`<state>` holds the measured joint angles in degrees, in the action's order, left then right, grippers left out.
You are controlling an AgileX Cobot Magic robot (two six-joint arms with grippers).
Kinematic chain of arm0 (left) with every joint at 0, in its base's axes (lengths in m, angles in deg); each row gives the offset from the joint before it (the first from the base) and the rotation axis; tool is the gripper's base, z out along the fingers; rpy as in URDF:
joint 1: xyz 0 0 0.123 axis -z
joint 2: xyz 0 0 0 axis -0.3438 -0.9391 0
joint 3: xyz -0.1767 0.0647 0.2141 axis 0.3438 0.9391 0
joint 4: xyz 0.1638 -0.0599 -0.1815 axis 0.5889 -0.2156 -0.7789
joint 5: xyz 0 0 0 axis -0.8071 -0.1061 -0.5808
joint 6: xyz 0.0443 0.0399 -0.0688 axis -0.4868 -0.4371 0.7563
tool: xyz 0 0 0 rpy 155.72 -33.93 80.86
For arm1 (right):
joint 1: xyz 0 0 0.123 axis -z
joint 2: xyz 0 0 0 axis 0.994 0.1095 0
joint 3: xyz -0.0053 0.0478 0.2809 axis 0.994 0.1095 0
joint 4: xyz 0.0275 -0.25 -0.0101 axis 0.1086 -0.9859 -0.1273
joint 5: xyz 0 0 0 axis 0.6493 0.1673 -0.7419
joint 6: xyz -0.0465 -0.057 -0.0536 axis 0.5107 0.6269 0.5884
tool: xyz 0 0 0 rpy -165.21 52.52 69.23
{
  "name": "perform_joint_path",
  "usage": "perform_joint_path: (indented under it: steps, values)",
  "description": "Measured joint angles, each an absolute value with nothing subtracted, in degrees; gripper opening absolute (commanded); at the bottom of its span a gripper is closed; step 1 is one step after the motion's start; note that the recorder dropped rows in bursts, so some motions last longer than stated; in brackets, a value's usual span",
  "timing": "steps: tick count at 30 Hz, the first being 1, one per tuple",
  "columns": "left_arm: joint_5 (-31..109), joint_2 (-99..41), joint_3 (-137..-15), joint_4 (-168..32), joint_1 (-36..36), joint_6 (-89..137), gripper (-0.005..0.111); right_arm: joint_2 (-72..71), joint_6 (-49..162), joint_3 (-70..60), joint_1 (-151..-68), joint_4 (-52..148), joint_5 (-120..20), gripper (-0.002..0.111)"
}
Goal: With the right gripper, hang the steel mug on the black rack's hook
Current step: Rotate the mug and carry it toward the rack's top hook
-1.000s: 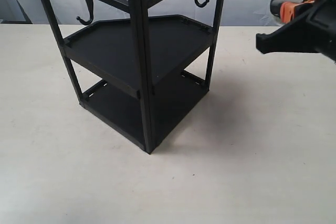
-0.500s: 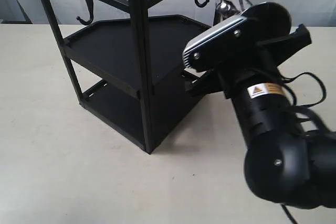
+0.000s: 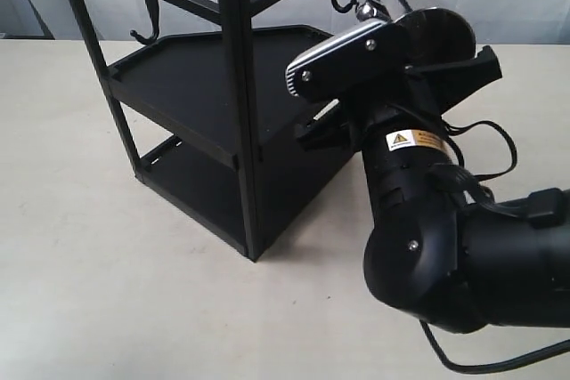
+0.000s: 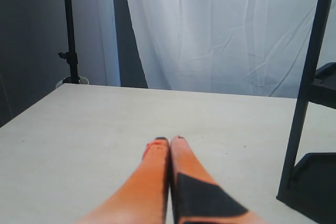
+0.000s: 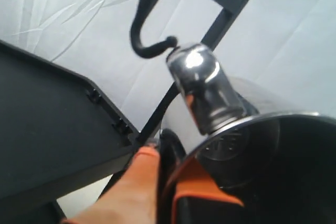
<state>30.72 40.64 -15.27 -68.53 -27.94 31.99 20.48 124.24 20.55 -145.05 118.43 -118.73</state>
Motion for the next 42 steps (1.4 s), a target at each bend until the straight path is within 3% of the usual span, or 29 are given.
perform_joint_path:
  steps: [20,42]
  values:
    - [30.83,40.64,-15.27,-68.53,-27.94,31.99,0.002,23.8,132.86,14.01,-145.05,121.46,-119.72,-0.001]
    - [30.96,40.64,-15.27,-68.53,-27.94,31.99,0.002,29.47,122.65,14.66,-145.05,117.75,-123.56,-0.001]
